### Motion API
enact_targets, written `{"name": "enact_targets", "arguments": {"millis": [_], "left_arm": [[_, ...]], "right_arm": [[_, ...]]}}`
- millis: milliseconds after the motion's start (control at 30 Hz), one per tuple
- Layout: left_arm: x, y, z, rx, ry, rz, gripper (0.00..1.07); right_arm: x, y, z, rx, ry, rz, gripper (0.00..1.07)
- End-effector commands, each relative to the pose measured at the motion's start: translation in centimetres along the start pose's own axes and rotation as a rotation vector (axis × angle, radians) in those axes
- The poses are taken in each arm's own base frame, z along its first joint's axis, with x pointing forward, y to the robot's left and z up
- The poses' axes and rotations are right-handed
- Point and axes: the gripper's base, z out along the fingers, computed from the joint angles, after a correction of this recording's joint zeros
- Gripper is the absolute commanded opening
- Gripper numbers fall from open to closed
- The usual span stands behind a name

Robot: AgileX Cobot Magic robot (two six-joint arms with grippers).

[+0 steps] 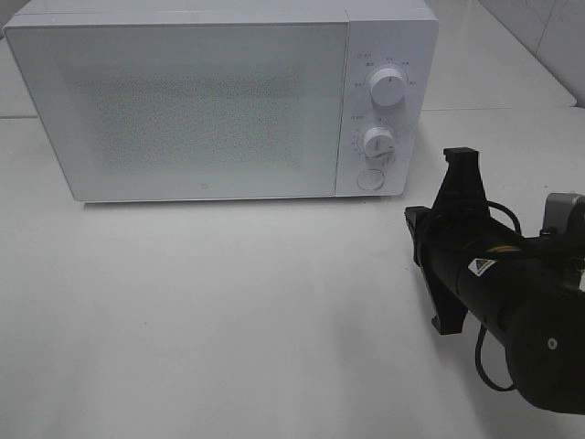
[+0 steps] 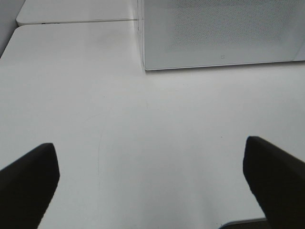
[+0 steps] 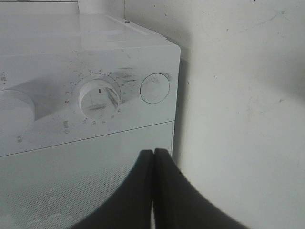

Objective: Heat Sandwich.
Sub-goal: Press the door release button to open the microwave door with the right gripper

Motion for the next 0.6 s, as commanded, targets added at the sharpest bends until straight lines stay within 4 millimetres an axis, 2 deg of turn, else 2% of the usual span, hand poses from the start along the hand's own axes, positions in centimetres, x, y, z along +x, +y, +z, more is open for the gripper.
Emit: {"name": "enact_targets", "arguments": {"millis": [33, 300, 600], "left_arm": [[0.2, -0.1, -0.2, 0.012, -0.022, -0.004, 1.01], [0.2, -0.1, -0.2, 0.012, -0.022, -0.004, 1.01], [0.2, -0.1, -0.2, 0.012, -0.022, -0.004, 1.01]], "right_arm": [[0.1, 0.2, 0.2, -0.002, 0.006, 0.004, 0.0], [-0.9, 0.7, 1.2, 0.001, 0.004, -0.005, 0.01], [-0.1, 1.3, 4.8, -0.007, 0.03, 0.008, 0.01]]}}
